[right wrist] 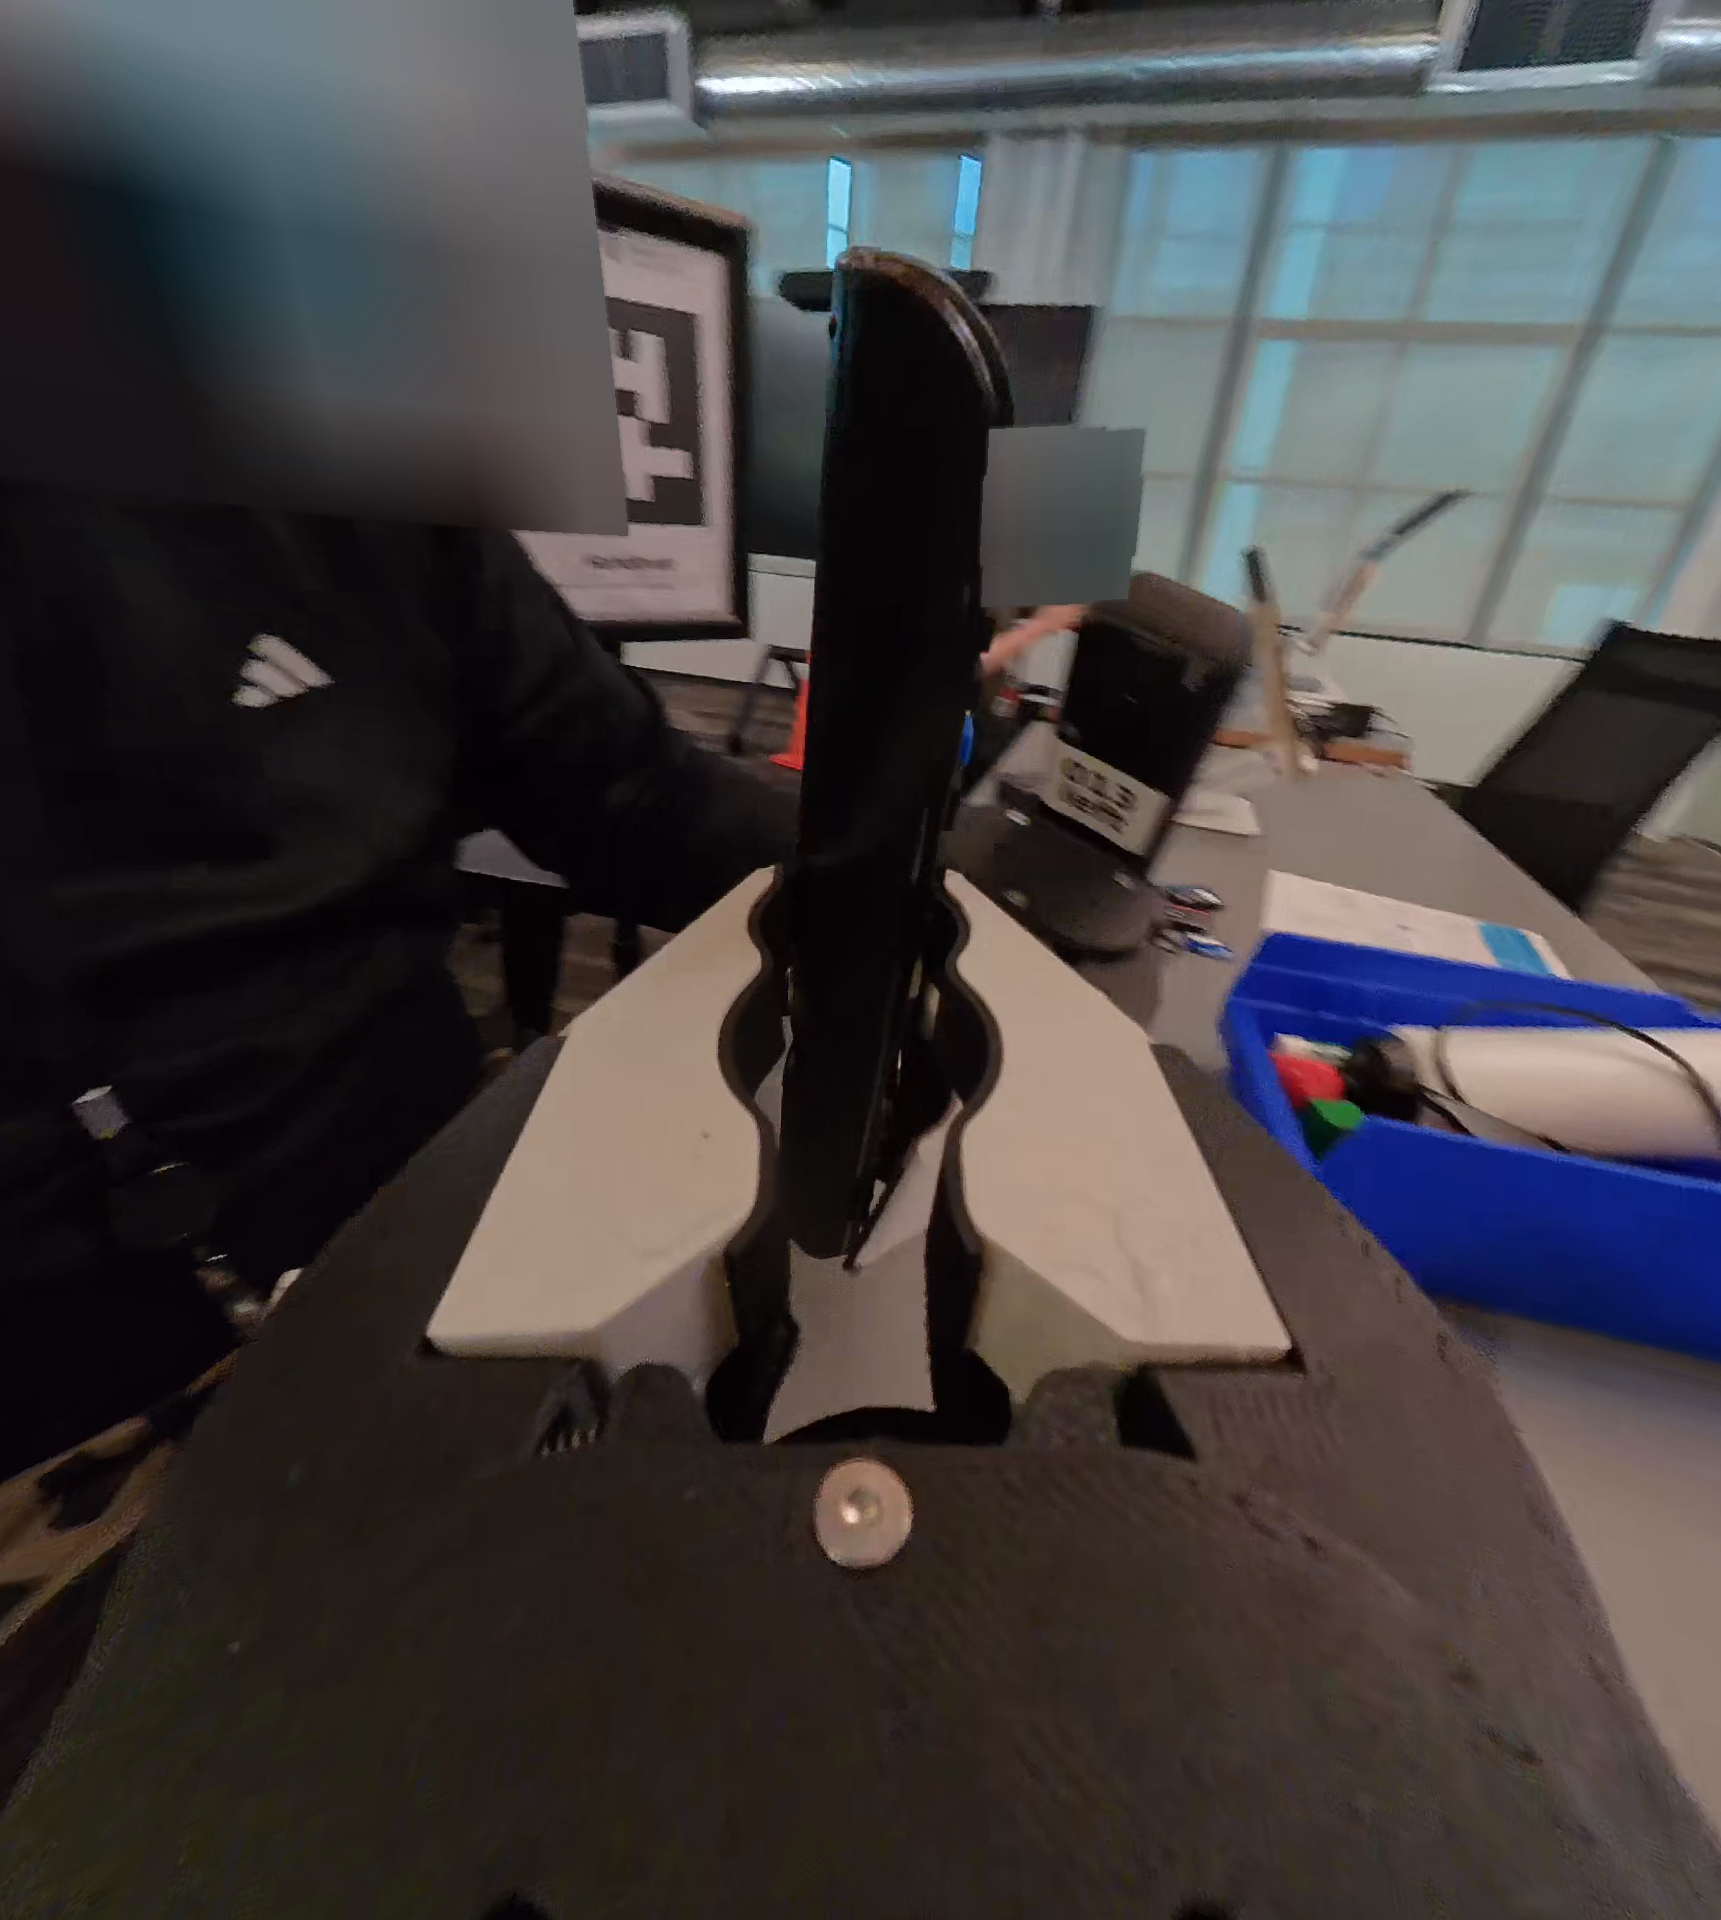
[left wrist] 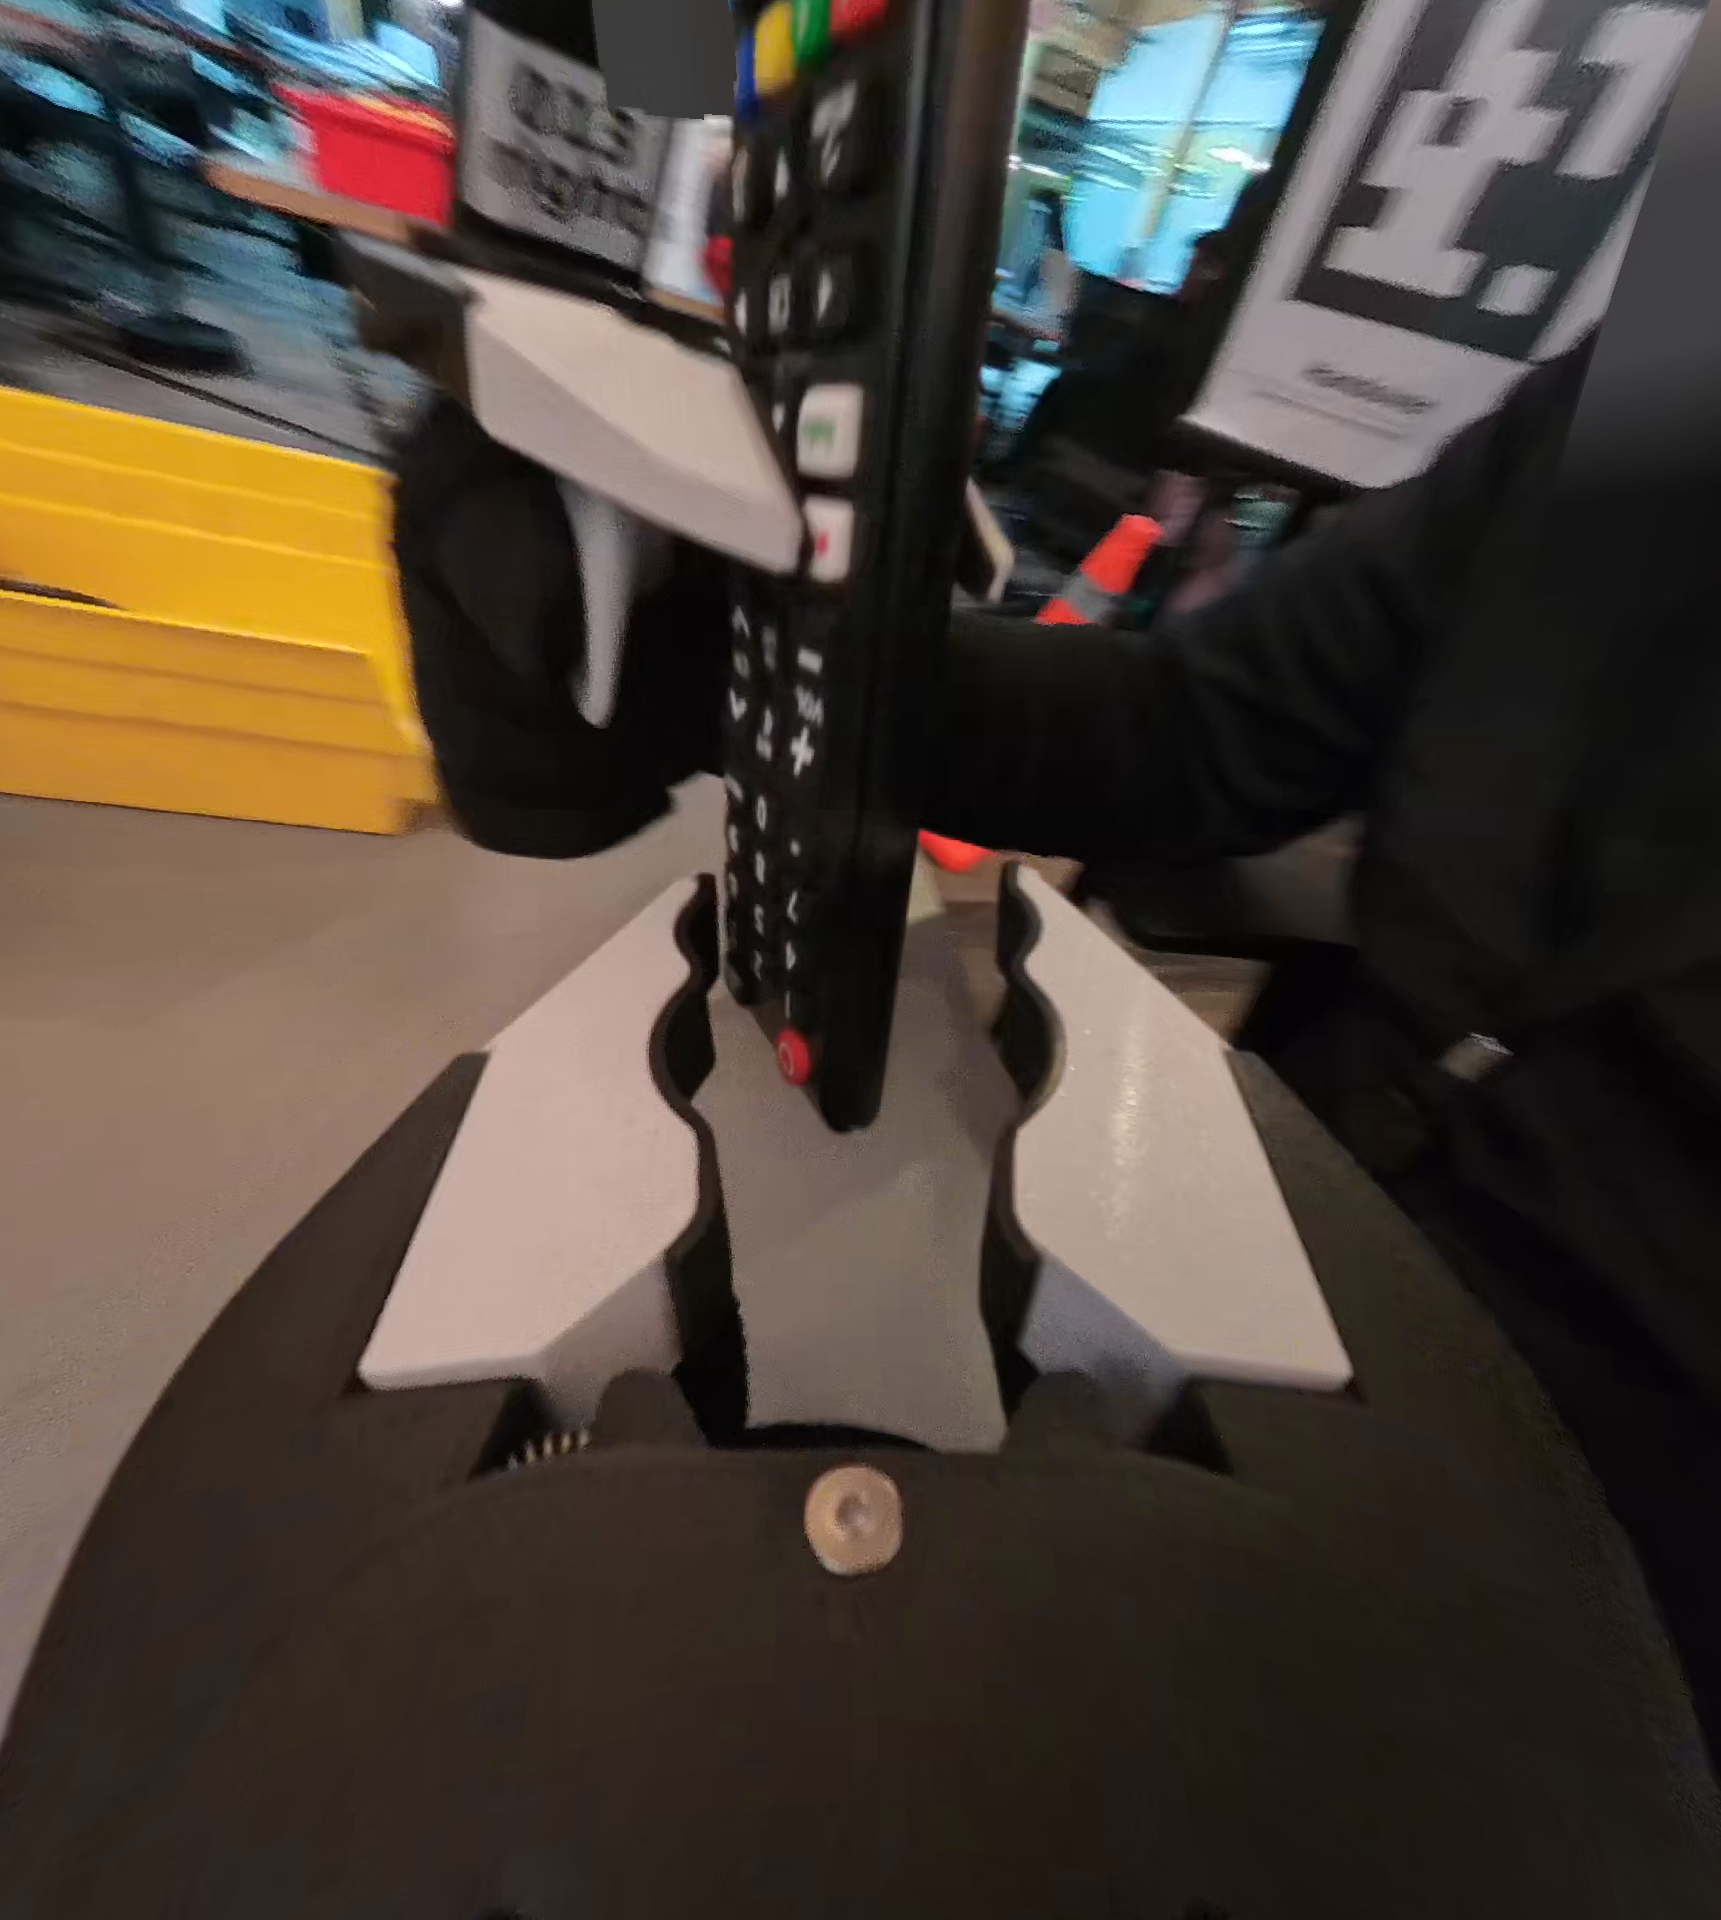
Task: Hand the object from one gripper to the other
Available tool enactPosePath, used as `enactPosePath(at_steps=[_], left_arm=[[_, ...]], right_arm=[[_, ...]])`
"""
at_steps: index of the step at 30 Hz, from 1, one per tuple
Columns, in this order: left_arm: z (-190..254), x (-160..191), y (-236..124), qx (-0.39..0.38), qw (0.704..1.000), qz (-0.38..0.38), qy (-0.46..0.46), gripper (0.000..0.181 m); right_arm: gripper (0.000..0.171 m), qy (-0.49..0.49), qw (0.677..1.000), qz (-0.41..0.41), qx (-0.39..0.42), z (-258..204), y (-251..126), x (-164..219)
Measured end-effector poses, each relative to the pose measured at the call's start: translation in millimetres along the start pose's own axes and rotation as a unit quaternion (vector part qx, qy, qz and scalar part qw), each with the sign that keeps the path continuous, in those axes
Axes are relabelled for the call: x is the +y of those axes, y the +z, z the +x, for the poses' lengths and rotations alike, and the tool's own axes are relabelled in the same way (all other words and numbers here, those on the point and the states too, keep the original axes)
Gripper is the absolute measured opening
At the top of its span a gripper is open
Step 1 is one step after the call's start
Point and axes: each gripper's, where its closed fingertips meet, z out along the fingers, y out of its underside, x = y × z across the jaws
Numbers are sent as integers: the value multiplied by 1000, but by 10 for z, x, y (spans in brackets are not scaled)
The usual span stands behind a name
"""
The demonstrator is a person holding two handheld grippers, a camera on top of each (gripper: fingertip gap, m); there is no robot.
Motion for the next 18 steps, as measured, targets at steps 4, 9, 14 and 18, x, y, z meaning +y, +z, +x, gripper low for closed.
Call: enactPosePath(at_steps=[4,9,14,18], left_arm=[[297,29,61,108,993,20,-38,68],[668,89,173,202,979,6,-37,66],[790,114,224,224,974,12,-18,51],[708,52,191,195,980,30,-1,50]], right_arm=[[23,20,992,8,-124,-320,84,-49],[22,37,973,0,-228,-559,210,-20],[23,45,962,-3,-268,-636,280,-1],[32,45,976,14,-210,-448,300,-62]])
